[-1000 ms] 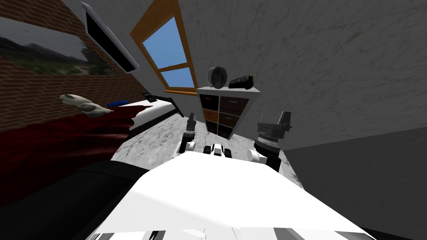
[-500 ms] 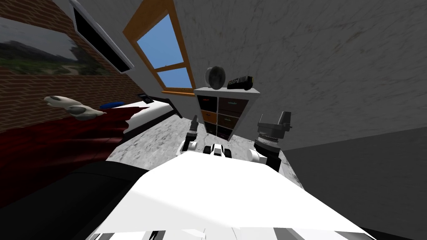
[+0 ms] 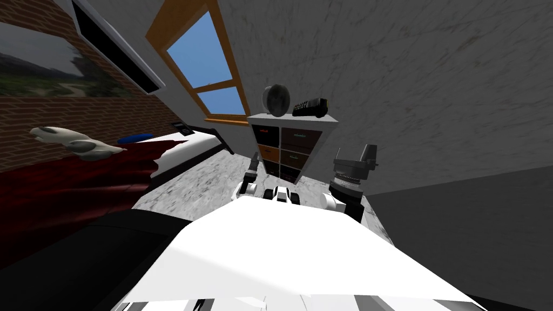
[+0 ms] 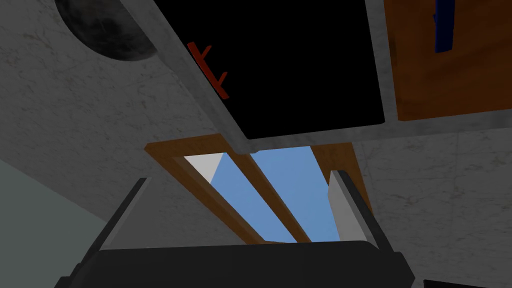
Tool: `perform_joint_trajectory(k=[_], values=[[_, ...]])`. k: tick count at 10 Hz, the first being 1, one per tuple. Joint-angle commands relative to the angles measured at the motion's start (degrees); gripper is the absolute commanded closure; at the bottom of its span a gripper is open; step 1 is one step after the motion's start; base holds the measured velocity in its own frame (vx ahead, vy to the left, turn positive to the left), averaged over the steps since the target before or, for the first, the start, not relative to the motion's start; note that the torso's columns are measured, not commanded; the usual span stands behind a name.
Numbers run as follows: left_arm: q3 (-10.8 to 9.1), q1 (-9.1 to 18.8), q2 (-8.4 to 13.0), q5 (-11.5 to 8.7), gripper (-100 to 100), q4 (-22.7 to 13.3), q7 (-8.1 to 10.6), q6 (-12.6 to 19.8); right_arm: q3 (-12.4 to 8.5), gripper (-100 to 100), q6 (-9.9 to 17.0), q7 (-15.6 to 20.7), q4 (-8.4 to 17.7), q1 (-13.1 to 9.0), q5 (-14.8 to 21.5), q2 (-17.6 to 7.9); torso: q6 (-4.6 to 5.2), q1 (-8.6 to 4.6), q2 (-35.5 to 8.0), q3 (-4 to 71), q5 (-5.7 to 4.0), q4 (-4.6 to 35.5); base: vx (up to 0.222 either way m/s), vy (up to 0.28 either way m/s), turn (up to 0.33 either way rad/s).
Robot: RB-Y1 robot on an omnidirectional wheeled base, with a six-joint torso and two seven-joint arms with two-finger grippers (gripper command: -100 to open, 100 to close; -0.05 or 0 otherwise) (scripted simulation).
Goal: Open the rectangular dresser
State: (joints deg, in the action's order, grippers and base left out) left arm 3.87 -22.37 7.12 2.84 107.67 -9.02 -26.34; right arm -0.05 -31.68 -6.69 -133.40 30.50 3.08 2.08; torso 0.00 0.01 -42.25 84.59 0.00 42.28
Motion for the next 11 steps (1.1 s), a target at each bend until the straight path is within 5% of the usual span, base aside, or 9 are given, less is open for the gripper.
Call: perform_joint_trajectory(k=[1,11], values=[[0.33,1.1,-0.3,0.3,-100,-2.5,-0.07,1.2,0.0,0,0.0,0.0,0.0,0.0,0.0,0.0,-0.01,-0.03,0.0,0.0,-0.01,0.0,0.061,-0.003,-0.020],[1.09,5.8,-0.7,1.3,-100,-15.2,0.13,4.2,0.0,0,0.0,0.0,0.0,0.0,0.0,0.0,0.00,0.00,0.0,0.0,0.00,0.0,0.072,-0.003,-0.038]])
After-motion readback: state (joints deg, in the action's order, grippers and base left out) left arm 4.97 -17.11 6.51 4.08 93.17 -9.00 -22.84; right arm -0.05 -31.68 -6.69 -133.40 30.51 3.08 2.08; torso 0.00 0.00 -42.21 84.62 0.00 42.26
